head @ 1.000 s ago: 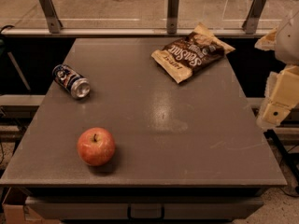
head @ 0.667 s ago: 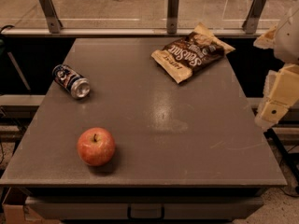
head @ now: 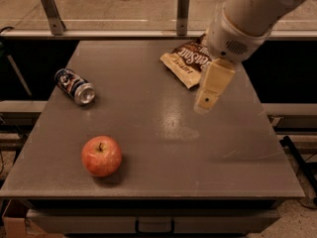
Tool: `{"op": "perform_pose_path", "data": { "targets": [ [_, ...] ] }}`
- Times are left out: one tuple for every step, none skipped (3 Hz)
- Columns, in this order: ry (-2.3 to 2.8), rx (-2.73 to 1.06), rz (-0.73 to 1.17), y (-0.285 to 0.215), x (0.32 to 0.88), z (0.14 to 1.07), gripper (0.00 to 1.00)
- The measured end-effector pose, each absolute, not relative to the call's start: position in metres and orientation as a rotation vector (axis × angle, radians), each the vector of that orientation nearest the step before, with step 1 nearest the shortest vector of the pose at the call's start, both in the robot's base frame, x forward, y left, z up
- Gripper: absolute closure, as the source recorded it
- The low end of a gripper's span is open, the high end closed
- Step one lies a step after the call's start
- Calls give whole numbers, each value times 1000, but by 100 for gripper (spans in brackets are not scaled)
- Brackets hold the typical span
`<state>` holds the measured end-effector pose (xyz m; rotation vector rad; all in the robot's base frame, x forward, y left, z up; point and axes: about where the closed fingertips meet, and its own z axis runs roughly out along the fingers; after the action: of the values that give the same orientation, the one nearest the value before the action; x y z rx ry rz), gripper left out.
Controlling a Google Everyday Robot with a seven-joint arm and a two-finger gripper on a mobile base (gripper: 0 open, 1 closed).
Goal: Place pepsi can upright
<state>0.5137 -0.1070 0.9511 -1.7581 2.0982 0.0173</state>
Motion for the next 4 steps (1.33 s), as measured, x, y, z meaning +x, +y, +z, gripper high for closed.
{"op": "perform_pose_path", "data": {
  "targets": [
    [1992,-1801,79,-25,542,958,0],
    [1992,-1801,79,-25,542,958,0],
    [1989,-1792,97,-24,546,958,0],
    [1966,-1761,218,17,566,953,0]
  ]
}}
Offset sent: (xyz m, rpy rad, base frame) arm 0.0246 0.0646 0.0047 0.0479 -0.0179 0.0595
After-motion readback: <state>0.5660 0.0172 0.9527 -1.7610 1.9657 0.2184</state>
